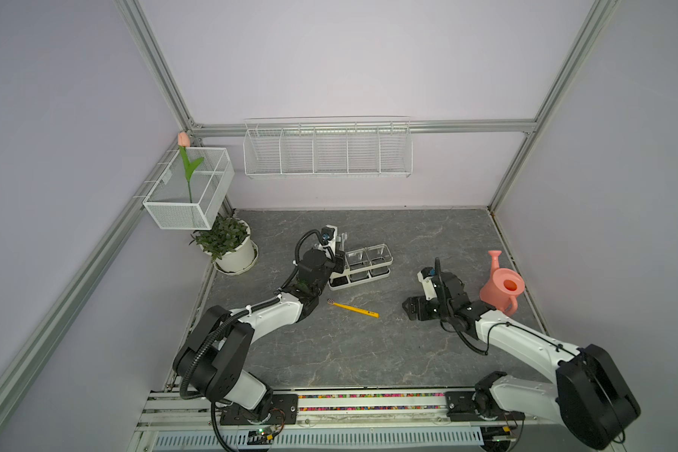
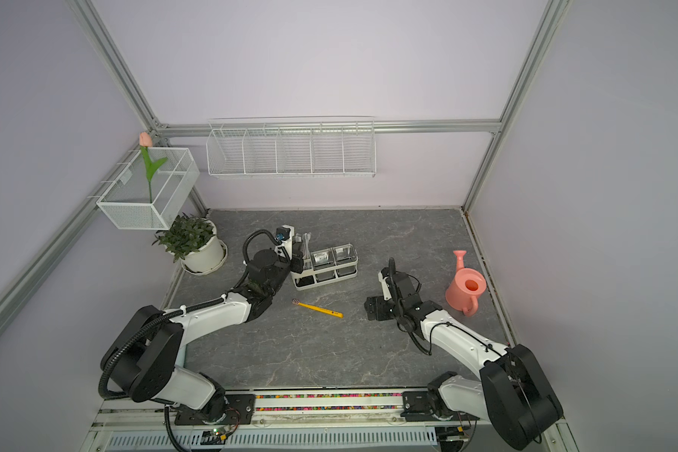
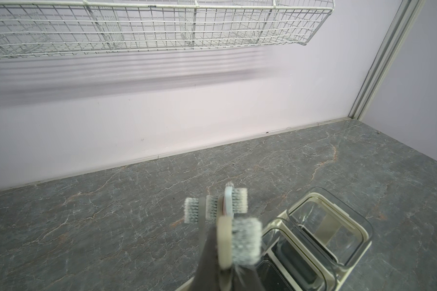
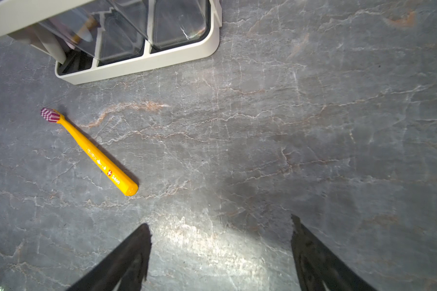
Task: Place the toothbrush into the toothbrush holder
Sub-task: Place the toothbrush in the toothbrush holder.
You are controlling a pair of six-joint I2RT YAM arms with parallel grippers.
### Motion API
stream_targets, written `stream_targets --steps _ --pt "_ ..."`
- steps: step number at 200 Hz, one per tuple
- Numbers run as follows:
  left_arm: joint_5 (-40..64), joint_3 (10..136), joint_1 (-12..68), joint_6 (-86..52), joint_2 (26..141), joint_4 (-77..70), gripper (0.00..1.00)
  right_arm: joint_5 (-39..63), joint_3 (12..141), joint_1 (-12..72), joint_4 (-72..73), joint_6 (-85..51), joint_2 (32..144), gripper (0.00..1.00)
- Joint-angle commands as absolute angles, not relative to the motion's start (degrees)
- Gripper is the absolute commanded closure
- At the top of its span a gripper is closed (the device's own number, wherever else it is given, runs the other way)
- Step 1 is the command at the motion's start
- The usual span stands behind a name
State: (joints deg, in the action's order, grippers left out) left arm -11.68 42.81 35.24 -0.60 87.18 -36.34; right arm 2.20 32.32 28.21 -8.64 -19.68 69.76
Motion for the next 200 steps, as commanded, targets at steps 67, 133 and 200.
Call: stream_targets --steps 67,133,200 --pt "-11.69 42.71 34.98 -2.98 91.91 -40.04 0.96 2.37 32.25 27.69 -7.38 -19.52 70.53 0.11" --pt "-11.24 43.04 34.98 -2.68 93.42 -40.59 0.94 2.71 32.37 27.70 -7.30 -19.52 71.10 0.11" --pt "-10.34 43.64 34.99 -1.35 92.89 -40.63 0.86 2.97 32.41 27.66 -7.13 -19.57 71.71 0.11"
